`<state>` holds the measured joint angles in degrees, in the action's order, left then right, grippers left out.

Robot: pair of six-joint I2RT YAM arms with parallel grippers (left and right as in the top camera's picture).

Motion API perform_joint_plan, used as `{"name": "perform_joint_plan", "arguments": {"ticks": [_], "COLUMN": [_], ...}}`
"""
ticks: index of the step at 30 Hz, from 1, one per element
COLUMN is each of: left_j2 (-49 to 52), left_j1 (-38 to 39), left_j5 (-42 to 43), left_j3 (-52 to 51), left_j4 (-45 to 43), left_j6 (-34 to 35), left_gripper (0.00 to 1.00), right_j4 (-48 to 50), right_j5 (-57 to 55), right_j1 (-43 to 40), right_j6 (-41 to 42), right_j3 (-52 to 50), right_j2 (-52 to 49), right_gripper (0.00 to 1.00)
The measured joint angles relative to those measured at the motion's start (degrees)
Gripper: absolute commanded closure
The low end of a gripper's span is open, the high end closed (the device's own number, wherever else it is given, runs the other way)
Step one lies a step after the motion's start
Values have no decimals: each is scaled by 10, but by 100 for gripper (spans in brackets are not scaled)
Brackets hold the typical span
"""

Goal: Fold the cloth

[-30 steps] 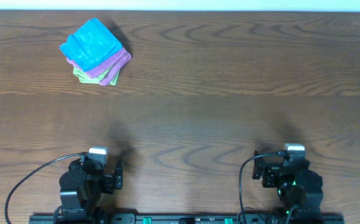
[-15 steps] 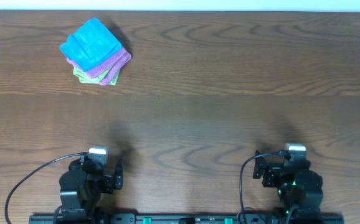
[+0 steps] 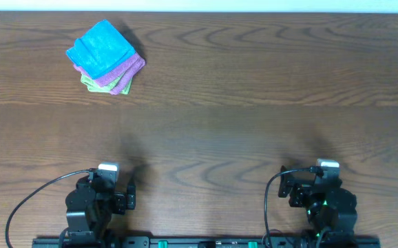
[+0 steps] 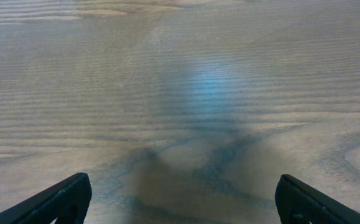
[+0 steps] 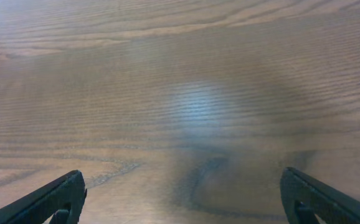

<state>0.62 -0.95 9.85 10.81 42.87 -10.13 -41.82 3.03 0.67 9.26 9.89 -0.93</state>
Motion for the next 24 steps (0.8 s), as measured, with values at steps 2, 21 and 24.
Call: {"name": "perform_joint_plan", "arguments": {"ticks": [2, 21, 24], "left_j2": [0, 0, 0], "left_j1": [0, 0, 0], "left_j5": [0, 0, 0], "left_j3": [0, 0, 0], "left_j4": [0, 0, 0], "left_j6": [0, 0, 0], "left_gripper": [4, 4, 5], "right_j4": [0, 0, 0], "right_j5": [0, 0, 0], "right_j1": [0, 0, 0], "right_j6": [0, 4, 4], "right_j3": [0, 0, 0], "right_j2": [0, 0, 0], "right_gripper": [1, 1, 1]}}
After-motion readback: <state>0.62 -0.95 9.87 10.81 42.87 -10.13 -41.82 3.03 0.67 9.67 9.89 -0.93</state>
